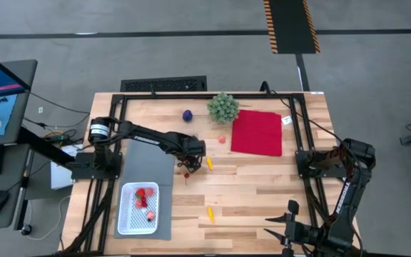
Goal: Pick and placing Produce into tupperware
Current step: Put the red strawberry into the white basket
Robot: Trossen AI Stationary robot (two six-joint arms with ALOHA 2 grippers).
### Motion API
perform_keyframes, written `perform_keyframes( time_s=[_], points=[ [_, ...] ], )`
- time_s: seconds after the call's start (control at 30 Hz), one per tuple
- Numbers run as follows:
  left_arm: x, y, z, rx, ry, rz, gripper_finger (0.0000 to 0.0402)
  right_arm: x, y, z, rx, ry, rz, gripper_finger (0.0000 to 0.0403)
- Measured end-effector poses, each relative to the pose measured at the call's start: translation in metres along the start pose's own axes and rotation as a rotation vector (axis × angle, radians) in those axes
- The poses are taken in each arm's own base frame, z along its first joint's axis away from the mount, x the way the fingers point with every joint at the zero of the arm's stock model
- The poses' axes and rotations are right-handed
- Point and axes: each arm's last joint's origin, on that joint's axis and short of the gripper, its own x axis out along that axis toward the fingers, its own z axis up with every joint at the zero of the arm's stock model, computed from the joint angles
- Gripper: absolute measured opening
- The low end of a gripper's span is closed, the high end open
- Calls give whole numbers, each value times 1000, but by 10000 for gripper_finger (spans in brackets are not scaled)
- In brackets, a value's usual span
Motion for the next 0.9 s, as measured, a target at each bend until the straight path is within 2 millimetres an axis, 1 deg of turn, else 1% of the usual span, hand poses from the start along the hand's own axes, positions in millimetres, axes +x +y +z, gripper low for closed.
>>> perform_keyframes(
  time_s=[0.2, 0.27, 0.37, 0.47, 0.57, 0.63, 0.73, 0.83, 0.9],
  points=[
    [-1, -2, -3, 40, 7, 3, 136, 0, 0, 0, -1, 1, 0, 169],
    [-1, -3, -3, 53, 0, 14, 117, 0, 0, 0, -1, 2, 1, 169],
    [-5, -4, -3, 80, 3, 40, 116, 0, 0, 0, -3, 2, 0, 169],
    [-14, -11, 3, 111, -32, 46, 118, 0, 0, 0, -5, 3, -1, 169],
    [-28, -18, 3, 166, -26, 66, 136, 0, 0, 0, -5, 3, -1, 169],
    [-40, -24, 2, 202, -7, 77, 141, 0, 0, 0, -4, 3, -1, 169],
    [-59, -33, -8, 268, 68, 121, 131, 0, 0, 0, -4, 3, -1, 169],
    [-78, -49, -24, 323, 106, 143, 117, 0, 0, 0, -4, 3, -1, 169],
    [-91, -62, -37, 349, 115, 138, 117, 0, 0, 0, -5, 3, -1, 169]
  ],
)
